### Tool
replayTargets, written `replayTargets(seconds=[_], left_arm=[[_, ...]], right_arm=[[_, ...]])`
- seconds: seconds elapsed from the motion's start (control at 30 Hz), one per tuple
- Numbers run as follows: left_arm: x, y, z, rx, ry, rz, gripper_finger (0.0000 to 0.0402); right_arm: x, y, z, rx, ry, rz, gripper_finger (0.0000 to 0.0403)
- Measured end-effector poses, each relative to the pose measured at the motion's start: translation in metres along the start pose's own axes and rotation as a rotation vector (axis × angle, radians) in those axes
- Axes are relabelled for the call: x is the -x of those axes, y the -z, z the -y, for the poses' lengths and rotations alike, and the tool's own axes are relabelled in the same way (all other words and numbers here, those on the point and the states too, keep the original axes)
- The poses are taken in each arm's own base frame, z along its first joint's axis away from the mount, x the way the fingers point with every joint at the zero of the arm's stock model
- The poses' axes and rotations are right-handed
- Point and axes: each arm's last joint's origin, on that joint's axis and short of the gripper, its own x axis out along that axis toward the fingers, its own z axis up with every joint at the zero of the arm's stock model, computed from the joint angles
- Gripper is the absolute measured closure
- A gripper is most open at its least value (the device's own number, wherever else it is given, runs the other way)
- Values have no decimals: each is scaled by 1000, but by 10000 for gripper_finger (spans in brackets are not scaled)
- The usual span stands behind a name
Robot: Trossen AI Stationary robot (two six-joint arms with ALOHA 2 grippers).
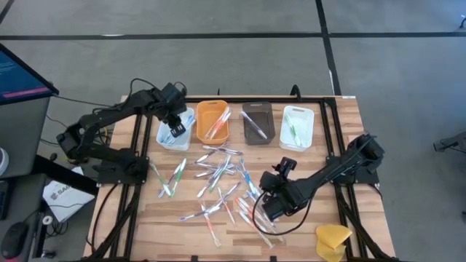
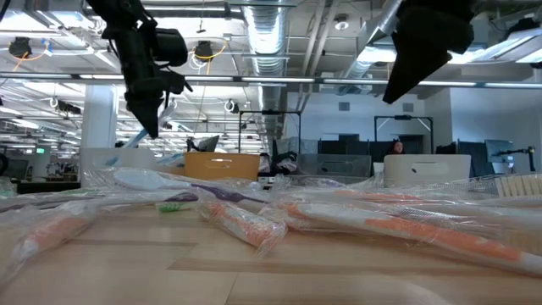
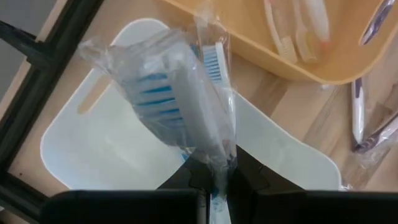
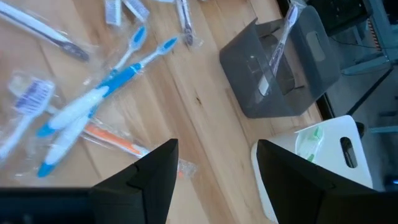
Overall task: Pick & Place Toothbrushes
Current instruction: Put the blue toothbrush into the left white bin, then put the orange toothbrush into the yellow bin
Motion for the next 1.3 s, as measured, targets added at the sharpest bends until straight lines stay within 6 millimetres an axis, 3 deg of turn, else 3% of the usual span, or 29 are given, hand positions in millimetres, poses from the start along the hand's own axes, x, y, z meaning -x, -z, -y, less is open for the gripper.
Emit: replayTargets(seconds=[0.33,0.8,1.07,1.3], left_arm=[[-18,10,3,-45,30,-6,372],[-17,7,4,-48,52,36,329],[-17,4,2,-166,2,61,310],[-3,6,0,-101,-83,108,309]], right_arm=[[-8,3,2,18,25,-19,189],[-8,3,1,13,23,-17,189],[-8,3,1,13,23,-17,189],[-8,4,2,20,29,-22,189]])
